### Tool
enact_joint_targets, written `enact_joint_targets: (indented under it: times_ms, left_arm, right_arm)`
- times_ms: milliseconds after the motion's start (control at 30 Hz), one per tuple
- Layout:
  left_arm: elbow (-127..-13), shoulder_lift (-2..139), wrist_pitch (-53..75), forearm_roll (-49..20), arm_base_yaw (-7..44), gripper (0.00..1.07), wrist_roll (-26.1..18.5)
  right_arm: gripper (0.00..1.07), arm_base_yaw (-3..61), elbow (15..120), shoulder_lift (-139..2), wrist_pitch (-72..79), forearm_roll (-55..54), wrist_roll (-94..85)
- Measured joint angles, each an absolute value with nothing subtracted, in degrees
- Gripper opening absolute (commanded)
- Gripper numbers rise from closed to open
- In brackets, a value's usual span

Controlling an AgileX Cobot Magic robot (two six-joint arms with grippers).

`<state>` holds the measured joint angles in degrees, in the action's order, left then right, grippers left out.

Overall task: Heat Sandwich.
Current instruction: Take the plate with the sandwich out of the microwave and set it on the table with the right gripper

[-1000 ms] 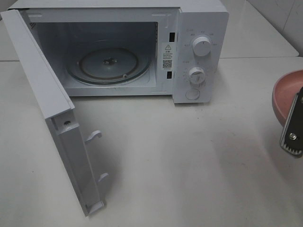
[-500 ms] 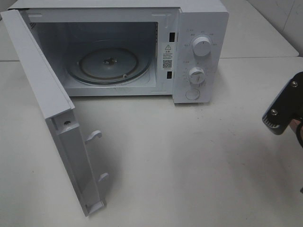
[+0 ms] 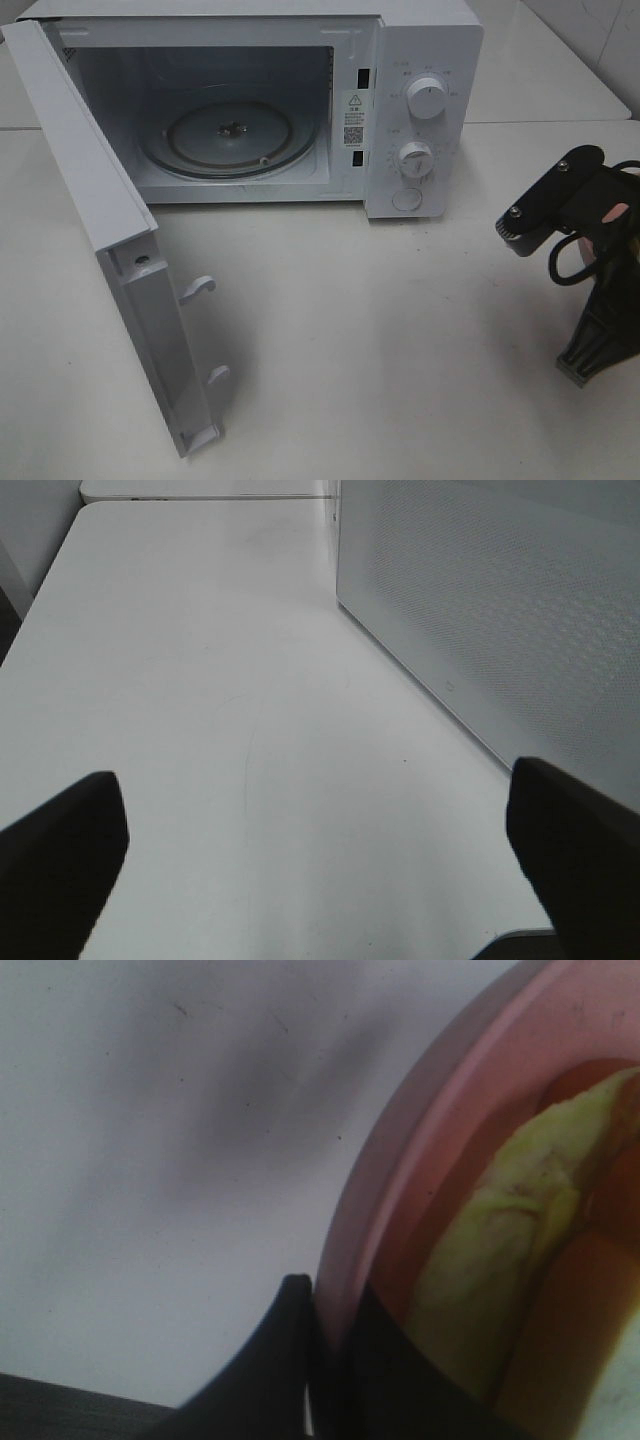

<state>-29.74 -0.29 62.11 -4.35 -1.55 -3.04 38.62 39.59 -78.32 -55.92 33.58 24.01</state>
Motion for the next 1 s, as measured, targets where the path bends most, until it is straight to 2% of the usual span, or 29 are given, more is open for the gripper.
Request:
enact_joint_targets:
  times_ms: [267,1000]
  left_arm:
    - [-29.7,-0.3,62.1,-4.4,-1.5,0.98,-3.0]
    - [-29.7,-0.3,62.1,-4.4,-1.5,0.98,-3.0]
  right_arm:
    - [0.00,38.2,40.5,-81.8,-55.3,35.8,28.7]
    - [0.00,22.2,40.5,-83.9,-50.1,38.2,32.0]
